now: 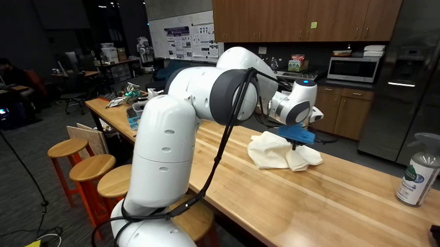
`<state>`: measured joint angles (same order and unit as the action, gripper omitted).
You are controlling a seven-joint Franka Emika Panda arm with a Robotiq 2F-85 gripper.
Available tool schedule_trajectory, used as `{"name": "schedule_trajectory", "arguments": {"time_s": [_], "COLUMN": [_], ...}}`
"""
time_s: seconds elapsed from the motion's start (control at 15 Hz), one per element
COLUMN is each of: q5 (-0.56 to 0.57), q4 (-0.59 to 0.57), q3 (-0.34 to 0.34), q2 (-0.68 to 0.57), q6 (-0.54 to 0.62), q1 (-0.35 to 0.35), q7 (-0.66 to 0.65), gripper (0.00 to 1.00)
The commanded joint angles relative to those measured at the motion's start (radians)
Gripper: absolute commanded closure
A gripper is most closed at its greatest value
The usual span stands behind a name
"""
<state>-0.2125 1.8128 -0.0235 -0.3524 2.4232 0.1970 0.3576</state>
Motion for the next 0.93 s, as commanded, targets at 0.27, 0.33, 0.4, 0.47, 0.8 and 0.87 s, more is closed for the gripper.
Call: {"name": "schedule_trajectory", "arguments": {"time_s": [0.27, 0.33, 0.4, 0.47, 0.8, 0.87], "q5": [0.158, 0.195, 0.218, 0.222, 0.305, 0.33], "q4": [0.285, 0.322, 0.368, 0.4, 0.497, 0.496], "q3": [0.111, 0.108, 0.106, 0.107, 0.032, 0.01], "q2": [0.112, 0.129, 0.144, 0.157, 0.256, 0.266], "q6": [0.04, 0.046, 0.052, 0.038, 0.011, 0.009], "q1": [-0.169, -0.187, -0.196, -0.195, -0.175, -0.166], "q7": [0.051, 0.033, 0.021, 0.023, -0.086, -0.115], "gripper": [1.0, 1.0, 1.0, 1.0, 1.0, 1.0]}}
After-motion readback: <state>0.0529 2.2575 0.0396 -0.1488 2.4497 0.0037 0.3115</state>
